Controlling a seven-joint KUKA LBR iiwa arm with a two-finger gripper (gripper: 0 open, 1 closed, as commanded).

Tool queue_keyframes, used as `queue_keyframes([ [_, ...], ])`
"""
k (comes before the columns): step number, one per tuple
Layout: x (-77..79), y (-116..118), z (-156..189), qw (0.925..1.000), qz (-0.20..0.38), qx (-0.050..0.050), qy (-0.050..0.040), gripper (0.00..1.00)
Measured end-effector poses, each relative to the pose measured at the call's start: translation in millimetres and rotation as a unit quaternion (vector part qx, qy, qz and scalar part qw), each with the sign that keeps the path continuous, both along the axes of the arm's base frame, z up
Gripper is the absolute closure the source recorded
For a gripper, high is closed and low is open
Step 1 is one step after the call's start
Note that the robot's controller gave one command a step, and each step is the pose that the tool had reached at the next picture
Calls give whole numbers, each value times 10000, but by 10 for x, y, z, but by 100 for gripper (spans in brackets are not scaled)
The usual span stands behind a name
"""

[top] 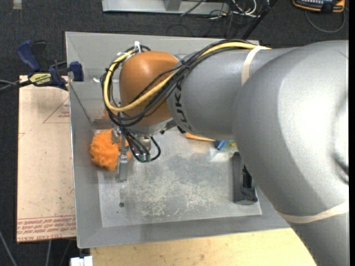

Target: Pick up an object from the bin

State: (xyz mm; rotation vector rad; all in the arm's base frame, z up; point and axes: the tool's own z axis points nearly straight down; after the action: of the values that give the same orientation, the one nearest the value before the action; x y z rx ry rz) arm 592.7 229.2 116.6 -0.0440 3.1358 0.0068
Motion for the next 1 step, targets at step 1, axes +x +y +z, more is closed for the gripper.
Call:
queue_keyframes([
  [1, -2, -38, -139, 9967, -806, 18, -28, 0],
])
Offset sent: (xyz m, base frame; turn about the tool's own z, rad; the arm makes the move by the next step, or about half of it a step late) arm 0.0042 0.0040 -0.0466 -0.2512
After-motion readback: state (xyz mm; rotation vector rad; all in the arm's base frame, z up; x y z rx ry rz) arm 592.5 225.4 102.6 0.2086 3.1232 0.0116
